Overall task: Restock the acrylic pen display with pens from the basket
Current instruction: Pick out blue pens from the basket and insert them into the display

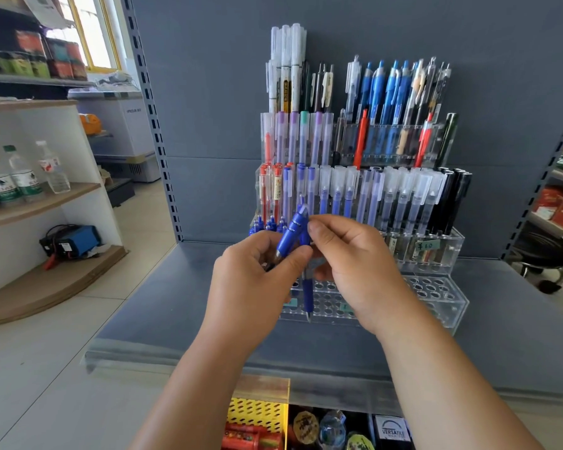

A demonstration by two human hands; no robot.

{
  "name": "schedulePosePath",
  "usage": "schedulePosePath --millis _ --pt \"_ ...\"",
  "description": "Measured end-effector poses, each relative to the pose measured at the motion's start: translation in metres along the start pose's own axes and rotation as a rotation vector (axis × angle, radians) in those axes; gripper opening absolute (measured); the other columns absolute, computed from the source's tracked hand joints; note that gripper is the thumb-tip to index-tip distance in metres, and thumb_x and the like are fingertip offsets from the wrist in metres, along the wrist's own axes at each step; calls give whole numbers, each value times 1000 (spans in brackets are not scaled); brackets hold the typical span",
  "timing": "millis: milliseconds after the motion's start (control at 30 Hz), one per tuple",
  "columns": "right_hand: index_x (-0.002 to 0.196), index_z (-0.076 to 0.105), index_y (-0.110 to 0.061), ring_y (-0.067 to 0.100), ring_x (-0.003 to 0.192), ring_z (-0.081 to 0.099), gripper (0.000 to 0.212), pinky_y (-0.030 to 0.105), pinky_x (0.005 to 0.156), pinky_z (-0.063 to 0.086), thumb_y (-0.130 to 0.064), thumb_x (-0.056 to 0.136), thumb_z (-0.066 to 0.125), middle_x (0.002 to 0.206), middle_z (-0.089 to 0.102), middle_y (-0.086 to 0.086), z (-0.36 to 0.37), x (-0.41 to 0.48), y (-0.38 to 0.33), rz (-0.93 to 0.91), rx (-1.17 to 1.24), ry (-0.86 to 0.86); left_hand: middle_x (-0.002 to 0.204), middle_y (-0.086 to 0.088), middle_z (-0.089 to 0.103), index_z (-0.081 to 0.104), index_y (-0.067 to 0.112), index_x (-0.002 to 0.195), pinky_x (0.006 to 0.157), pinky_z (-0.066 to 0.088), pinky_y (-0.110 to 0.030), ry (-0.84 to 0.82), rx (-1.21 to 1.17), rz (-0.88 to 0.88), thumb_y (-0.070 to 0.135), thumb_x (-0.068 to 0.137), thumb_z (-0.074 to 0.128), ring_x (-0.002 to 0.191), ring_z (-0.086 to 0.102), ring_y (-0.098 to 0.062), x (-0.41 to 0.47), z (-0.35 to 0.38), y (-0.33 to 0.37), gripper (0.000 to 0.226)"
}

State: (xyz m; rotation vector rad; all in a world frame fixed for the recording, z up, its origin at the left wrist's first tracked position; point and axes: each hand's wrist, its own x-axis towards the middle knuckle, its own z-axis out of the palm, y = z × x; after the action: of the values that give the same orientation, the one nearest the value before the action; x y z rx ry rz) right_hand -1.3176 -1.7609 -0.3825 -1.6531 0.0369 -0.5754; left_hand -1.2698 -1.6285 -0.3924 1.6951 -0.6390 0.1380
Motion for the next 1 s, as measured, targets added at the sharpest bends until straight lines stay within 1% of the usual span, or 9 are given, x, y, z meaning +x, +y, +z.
schedulePosePath --millis 200,300,400,467,633,767,833,900,1000 --pt "99 76 -14 19 80 71 21 28 61 55 -18 100 56 90 76 12 2 -1 1 1 84 -32 53 5 56 69 11 72 47 42 -18 4 -177 -68 19 84 76 47 47 -11 1 -2 0 16" --pt "95 76 -18 24 82 74 20 32 65 60 -16 100 57 91 76 11 2 1 3 -66 53 -26 52 8 56 71 11 77 49 40 -15 -24 -219 -82 17 88 72 46 46 -5 1 -3 2 13" --pt "95 76 -26 27 89 73 20 42 72 62 -18 100 58 93 76 6 3 3 5 -131 60 48 58 7 52 75 17 86 55 37 -21 -54 -297 -132 18 96 61 52 44 -9 1 -4 3 17" --pt "102 74 -28 22 93 73 18 41 73 63 -19 100 58 95 77 0 4 4 6 -151 32 79 63 2 46 78 22 93 55 36 -24 -65 -372 -165 17 100 54 57 39 -13 1 -4 4 25" --pt "112 73 -19 20 95 72 20 41 79 62 -19 100 57 102 75 1 8 6 11 -196 -41 89 71 -4 45 77 34 104 62 37 -33 -62 -358 -92 17 101 53 66 38 -20 1 -5 5 29" --pt "107 72 -26 14 89 72 18 42 78 62 -17 99 58 97 76 -3 10 8 14 -195 -81 124 75 -2 67 75 24 105 60 49 -21 -46 -381 -22 13 91 67 63 57 -9 0 -7 5 19" --pt "108 72 -29 13 91 72 19 44 80 61 -18 100 58 99 75 -4 9 9 17 -214 -124 124 82 -5 75 71 14 105 69 59 -31 -23 -404 -51 14 84 72 73 68 -14 0 -7 4 20" --pt "110 73 -27 13 93 71 20 40 79 61 -18 100 58 103 74 -3 9 9 20 -230 -137 131 82 -5 76 71 12 98 71 60 -33 -21 -390 -75 15 85 72 73 69 -16 1 -7 1 14" --pt "110 71 -29 9 91 70 20 29 73 60 -18 100 57 105 73 0 11 10 20 -255 -121 171 79 0 76 73 15 93 64 55 -22 -15 -359 -101 12 90 69 69 68 -8 2 -8 -1 6"
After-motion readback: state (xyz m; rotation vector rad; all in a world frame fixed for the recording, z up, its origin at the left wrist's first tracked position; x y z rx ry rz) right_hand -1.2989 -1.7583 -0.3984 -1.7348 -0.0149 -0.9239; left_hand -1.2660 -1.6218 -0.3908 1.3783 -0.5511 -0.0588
